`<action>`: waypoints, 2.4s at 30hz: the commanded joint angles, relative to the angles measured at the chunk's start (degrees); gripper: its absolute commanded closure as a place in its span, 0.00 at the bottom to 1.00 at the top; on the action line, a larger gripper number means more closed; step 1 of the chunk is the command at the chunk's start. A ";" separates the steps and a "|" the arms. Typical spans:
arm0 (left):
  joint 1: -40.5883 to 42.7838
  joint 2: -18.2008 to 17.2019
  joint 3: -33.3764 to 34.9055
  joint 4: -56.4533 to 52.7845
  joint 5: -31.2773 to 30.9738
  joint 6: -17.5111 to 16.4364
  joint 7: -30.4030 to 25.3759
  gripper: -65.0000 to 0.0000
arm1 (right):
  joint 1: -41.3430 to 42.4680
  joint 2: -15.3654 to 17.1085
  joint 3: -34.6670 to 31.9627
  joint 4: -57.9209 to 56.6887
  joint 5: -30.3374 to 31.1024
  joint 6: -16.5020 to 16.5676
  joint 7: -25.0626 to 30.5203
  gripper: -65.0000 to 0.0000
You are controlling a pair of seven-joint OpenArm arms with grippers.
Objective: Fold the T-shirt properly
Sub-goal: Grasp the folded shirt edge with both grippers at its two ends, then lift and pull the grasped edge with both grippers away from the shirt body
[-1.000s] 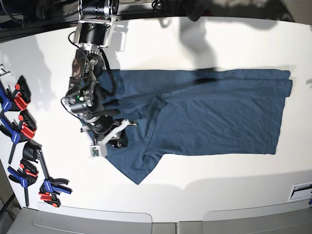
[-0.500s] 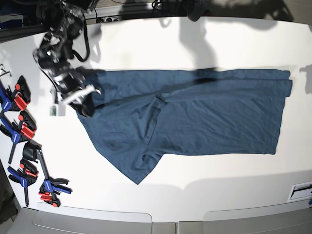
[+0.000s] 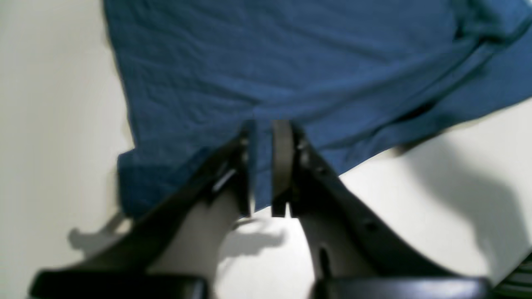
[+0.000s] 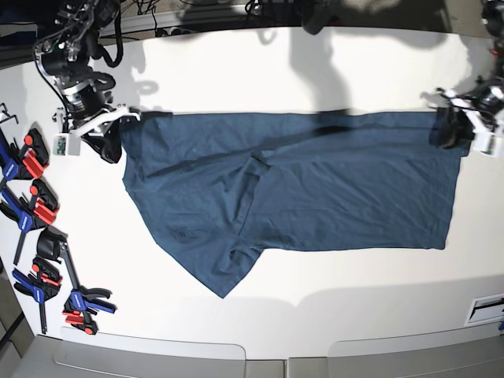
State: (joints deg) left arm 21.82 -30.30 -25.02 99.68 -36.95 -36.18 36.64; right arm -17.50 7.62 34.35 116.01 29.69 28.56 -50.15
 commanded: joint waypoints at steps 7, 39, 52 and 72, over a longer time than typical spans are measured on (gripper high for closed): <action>-2.58 -0.83 10.49 0.26 13.11 12.35 -4.61 1.00 | 2.69 0.63 -5.35 -7.72 -8.41 -0.66 5.60 1.00; -11.34 -1.18 11.47 -25.46 9.73 16.04 -0.70 1.00 | 9.53 0.98 -14.08 -31.30 -23.41 -8.33 4.17 1.00; -3.78 -1.46 7.50 -24.20 5.95 16.04 3.15 1.00 | -0.11 7.06 -14.08 -30.73 -18.49 -6.27 -0.72 1.00; 14.58 4.74 -3.15 -9.09 0.87 13.42 6.23 1.00 | -18.93 7.48 -9.92 -17.49 -11.04 -6.25 -5.20 1.00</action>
State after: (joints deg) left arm 35.70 -25.21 -28.12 90.41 -37.30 -22.96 40.27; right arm -34.87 14.98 24.49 99.22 21.71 22.90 -48.95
